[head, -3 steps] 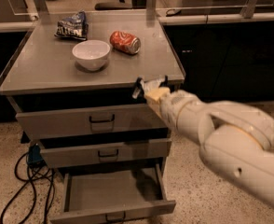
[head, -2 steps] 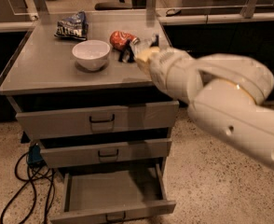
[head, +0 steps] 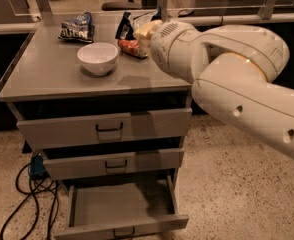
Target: Pick rxbar blueberry from bottom drawer and place on counter
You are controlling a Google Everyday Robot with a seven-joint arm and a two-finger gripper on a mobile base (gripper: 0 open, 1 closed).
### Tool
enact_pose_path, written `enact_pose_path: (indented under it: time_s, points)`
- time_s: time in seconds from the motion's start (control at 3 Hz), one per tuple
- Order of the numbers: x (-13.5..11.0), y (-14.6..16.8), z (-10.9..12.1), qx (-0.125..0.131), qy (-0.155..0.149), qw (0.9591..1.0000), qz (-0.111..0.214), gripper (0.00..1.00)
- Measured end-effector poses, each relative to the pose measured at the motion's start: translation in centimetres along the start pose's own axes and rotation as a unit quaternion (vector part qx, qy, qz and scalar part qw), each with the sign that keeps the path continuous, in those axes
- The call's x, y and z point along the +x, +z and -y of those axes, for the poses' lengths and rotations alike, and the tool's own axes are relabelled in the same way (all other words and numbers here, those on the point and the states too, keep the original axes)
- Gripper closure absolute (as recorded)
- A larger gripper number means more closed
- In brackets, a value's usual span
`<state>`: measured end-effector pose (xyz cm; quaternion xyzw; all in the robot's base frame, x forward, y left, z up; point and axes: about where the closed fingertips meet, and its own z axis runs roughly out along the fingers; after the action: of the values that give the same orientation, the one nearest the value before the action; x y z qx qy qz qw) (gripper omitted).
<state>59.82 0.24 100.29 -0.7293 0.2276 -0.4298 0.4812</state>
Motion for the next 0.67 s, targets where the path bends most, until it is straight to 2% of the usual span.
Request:
enact_pose_path:
  time_s: [0.33, 0.67]
  points:
    - [-2.2, 4.4, -1.3, -0.014, 0.01, 0.9994, 0.03, 1.0]
    - [-7.3, 13.8, -4.1, -0.068, 0.013, 0.9943, 0.081, 1.0]
